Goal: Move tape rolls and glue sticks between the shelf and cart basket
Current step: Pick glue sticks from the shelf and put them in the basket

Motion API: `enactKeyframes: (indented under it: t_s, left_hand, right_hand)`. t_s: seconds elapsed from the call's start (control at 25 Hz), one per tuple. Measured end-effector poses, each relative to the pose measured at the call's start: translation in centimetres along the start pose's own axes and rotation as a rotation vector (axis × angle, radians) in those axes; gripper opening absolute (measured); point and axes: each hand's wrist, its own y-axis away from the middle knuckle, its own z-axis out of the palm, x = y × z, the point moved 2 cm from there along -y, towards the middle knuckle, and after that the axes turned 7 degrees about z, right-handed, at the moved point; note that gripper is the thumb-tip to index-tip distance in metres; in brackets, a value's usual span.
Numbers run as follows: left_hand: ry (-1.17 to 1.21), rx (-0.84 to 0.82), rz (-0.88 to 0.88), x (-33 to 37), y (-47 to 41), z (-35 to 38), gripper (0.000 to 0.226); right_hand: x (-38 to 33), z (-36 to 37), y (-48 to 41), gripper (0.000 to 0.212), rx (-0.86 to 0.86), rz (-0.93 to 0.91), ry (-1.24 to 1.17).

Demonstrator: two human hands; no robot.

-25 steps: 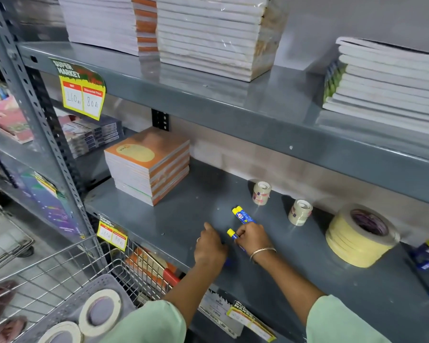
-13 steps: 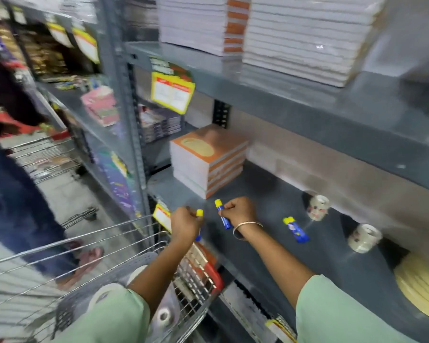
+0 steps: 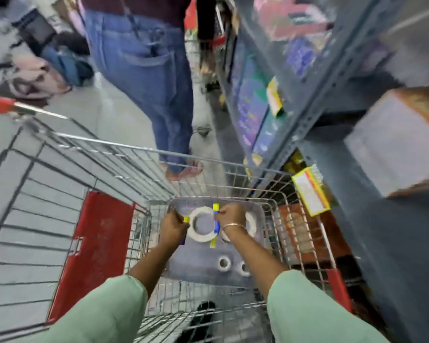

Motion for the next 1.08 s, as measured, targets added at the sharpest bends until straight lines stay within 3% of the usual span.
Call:
enactKeyframes:
  t_s: [0.12, 0.32, 0.48, 0.6, 0.88, 1.0, 1.08]
  left_hand:
    - [-0.091, -0.084, -0.092, -6.9, -1.0, 2.7, 0.037]
    - [-0.272, -0.102, -0.110, -13.3, -2.6, 6.8, 0.009]
    - [-0.413, -0.144, -0.140, -14.8, -4.6, 8.7, 0.018]
    - [-0.416, -0.147, -0.212, -14.7, -5.1, 8.8, 0.020]
    - [-0.368, -0.032, -0.110, -9.7, -4.0, 5.8, 0.010]
    - [-0.261, 0.098, 0.088, -3.4, -2.6, 4.0, 0.012]
    - [-0.182, 0.202, 0.245, 2.2, -0.7, 3.4, 0.014]
  right_hand:
    - [3.8, 7.9, -2.0, 0.031, -0.105, 0.147, 0.131]
    - [7.6, 17.2, -3.6, 0.026, -0.195, 0.290, 0.153]
    - [8.5, 19.7, -4.3, 0.030, -0.232, 0.317, 0.236]
    - [9.0, 18.9, -4.3, 0.026, -0.228, 0.284, 0.256]
    - [6.5, 11.7, -4.1, 0.021, -0.146, 0.111, 0.293]
    - [4.1, 5.6, -2.1, 0.006, -0.071, -0.015, 0.174]
    - [2.7, 0.6, 0.1, 0.018, -0.009, -0.075, 0.030]
